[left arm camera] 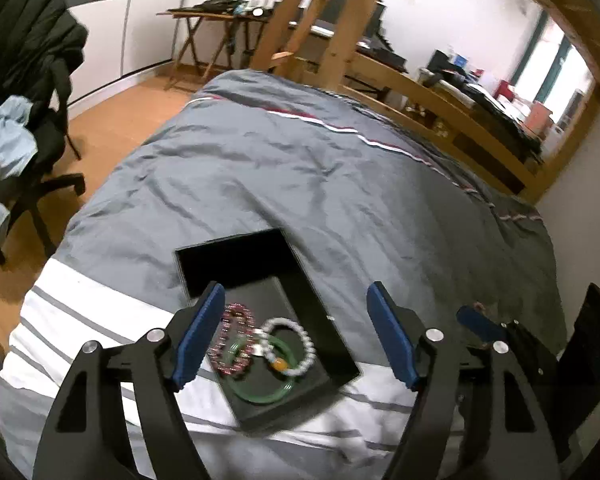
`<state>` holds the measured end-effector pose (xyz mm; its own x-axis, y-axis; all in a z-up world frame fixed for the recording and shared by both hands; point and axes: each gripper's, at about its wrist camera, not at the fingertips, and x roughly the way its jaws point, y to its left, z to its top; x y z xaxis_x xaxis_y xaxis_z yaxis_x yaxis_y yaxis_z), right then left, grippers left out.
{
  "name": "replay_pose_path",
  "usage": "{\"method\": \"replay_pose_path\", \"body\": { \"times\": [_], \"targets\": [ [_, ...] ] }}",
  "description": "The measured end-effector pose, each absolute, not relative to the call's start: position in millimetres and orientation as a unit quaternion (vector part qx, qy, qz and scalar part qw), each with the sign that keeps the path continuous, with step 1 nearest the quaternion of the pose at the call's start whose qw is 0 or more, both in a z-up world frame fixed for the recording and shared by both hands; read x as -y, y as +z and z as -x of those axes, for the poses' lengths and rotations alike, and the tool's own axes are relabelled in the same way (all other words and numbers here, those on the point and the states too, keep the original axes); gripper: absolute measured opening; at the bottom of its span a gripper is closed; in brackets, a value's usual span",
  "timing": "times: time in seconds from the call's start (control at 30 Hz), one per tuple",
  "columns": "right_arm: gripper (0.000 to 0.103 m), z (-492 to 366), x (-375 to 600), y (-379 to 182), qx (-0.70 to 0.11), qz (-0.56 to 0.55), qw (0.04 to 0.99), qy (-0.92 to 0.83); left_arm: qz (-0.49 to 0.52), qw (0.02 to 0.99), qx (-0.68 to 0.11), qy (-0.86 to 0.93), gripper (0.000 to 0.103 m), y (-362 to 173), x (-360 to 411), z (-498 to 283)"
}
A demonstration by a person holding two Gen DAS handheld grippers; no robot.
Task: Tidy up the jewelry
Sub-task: 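Open both tools to drop the bracelets into the black box, then move both tools back to the pink bracelet and rings on the duvet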
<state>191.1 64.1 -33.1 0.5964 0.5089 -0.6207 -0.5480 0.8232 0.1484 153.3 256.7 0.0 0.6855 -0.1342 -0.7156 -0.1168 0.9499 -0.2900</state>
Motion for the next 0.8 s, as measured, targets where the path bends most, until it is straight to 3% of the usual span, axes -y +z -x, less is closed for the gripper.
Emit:
{"method": "replay_pose_path", "body": {
  "times": [0.63,0.8],
  "targets": [
    [0.075,-164.6,103.4,-18.2,-0.378,0.063,0.912,0.143,0.09,0.89,-0.429,-0.125,0.073,8.4,-80.0,-122.9],
    [0.083,-153.2,135.5,-9.4,-0.388,0.033,0.913,0.126,0.079,0.89,-0.426,-0.141,0.075,16.7,-39.9,-100.2]
  ]
}}
